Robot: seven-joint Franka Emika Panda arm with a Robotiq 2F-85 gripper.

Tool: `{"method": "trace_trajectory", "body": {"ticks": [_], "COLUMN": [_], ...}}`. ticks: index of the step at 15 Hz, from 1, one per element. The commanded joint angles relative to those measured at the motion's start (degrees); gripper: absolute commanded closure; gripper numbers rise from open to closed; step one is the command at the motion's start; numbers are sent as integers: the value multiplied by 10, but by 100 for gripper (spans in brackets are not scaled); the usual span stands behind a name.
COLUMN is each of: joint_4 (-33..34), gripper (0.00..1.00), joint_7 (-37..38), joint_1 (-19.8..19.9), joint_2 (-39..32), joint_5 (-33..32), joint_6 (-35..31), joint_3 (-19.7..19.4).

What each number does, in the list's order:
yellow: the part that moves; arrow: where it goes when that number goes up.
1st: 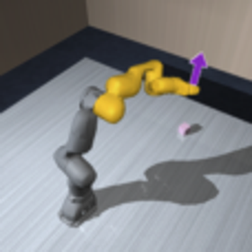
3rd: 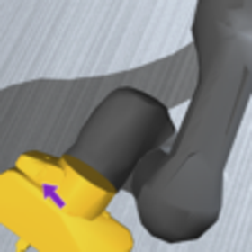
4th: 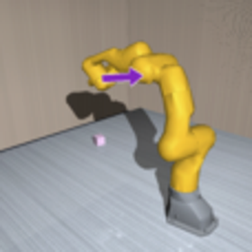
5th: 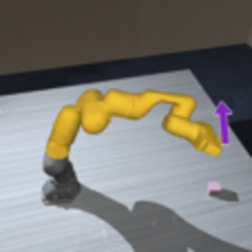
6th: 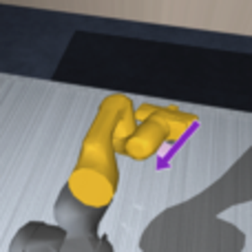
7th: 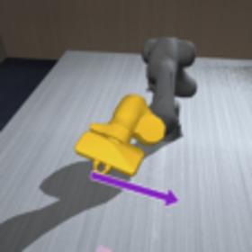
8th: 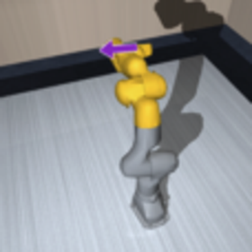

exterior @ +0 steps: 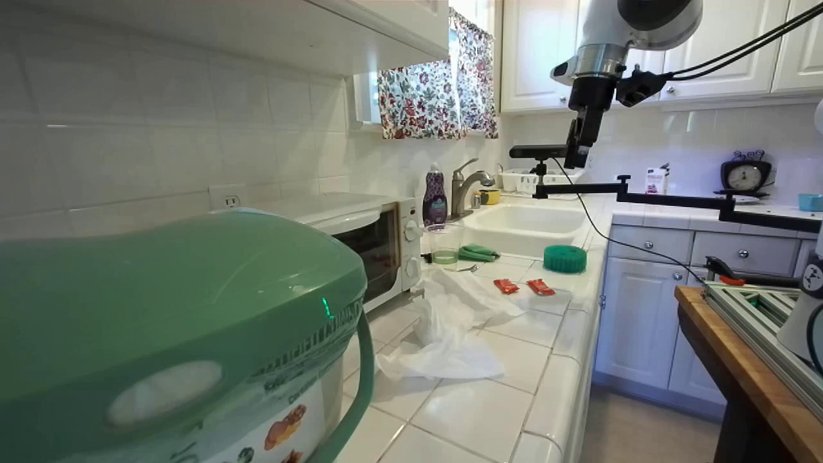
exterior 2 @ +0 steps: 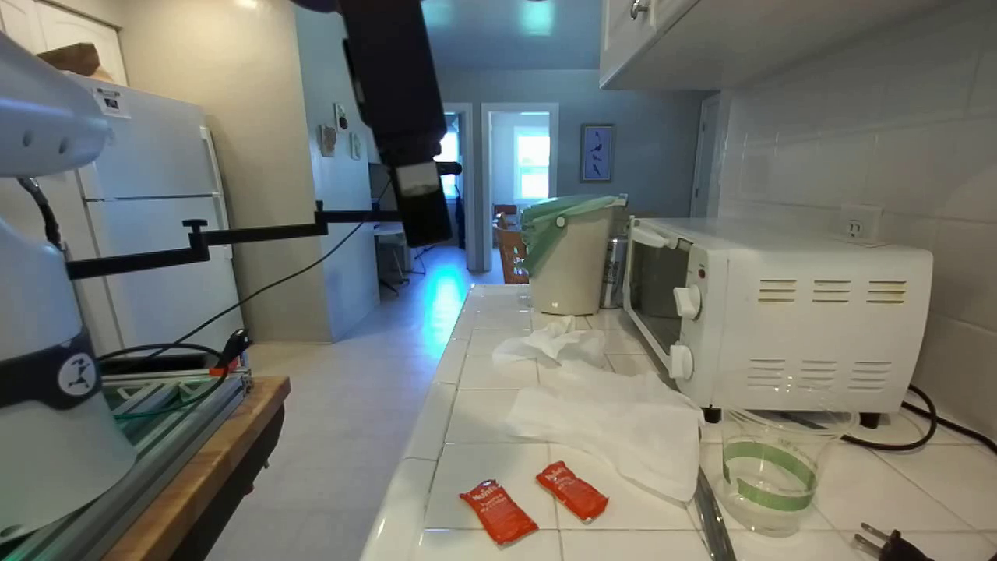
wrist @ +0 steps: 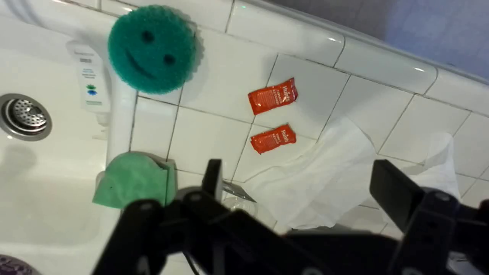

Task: Turn the top knob on the oven to the left.

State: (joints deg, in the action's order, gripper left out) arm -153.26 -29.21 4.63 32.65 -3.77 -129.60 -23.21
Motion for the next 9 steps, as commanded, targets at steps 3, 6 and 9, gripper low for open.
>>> {"method": "trace_trajectory", "body": {"ticks": [3,6,9], "joint_4": [0,-3,-3], "gripper": [0,0,0], "joint_7": [-3,16,48], "joint_1": [8,7,19], "joint_2": [-40,-85,-131], "joint_5": [-36,-96,-184], "joint_6": [-68,-126,-195], "joint_3": [51,107,164]}}
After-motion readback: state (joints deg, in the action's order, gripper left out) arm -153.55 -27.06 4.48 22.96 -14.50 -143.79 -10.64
